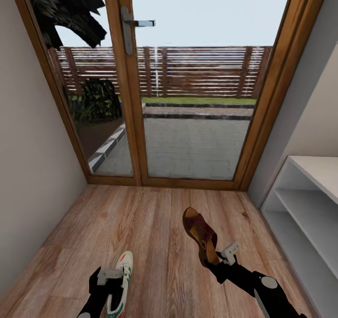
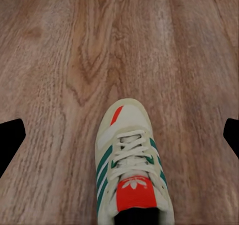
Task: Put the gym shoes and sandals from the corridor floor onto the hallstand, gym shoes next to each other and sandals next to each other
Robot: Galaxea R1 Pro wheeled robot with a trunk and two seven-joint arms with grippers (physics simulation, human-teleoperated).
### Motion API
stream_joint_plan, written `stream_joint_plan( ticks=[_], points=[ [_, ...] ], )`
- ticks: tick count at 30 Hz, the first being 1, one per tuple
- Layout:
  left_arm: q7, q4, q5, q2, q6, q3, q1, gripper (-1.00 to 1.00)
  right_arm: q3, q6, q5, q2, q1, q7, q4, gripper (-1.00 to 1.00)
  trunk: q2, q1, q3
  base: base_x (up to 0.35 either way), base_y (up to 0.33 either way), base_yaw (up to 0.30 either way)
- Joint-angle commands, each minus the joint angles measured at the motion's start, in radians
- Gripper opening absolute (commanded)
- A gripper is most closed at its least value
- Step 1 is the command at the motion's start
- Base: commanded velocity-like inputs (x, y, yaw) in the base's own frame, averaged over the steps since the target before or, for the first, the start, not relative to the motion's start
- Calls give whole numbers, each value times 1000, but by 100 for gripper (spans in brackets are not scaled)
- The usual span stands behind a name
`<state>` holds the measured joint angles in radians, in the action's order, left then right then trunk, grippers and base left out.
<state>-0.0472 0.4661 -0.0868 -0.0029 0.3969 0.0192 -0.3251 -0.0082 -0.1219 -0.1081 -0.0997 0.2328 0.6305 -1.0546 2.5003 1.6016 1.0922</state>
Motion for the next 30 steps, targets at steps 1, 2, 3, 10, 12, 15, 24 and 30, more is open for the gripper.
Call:
stream_joint_plan(
  ticks=[1,2,3,10,12,15,24,30],
  points=[
    [-5,-3,-10,-1,7,1,1,100,-1,-5,-6,0,0,5,-16,-100,1,0,6,0,0,0],
    [-5,-7,-10,-1,12,1,2,100,-1,-6,-6,0,0,5,-24,-100,1,1,12,0,0,0],
    [-5,-20,-10,-1,30,1,2,100,-1,-6,-7,0,0,5,-30,-100,1,1,17,0,0,0],
    [-5,-102,-18,1,115,1,2,100,-2,-7,-7,0,0,5,-35,-100,3,4,56,0,0,0],
    [-5,-125,-16,3,161,1,3,100,-2,-7,-7,0,0,5,-35,-100,3,5,67,0,0,0],
    [-5,-148,-14,4,216,1,3,100,-2,-7,-7,0,0,5,-35,-100,4,6,82,0,0,0],
    [-5,-154,-10,5,227,4,2,100,-1,-5,-7,8,0,2,-34,-100,6,11,119,0,0,0],
    [-16,-141,-9,-6,228,4,1,100,-36,-37,-5,7,6,2,-68,-100,6,11,119,0,0,0]
  ],
)
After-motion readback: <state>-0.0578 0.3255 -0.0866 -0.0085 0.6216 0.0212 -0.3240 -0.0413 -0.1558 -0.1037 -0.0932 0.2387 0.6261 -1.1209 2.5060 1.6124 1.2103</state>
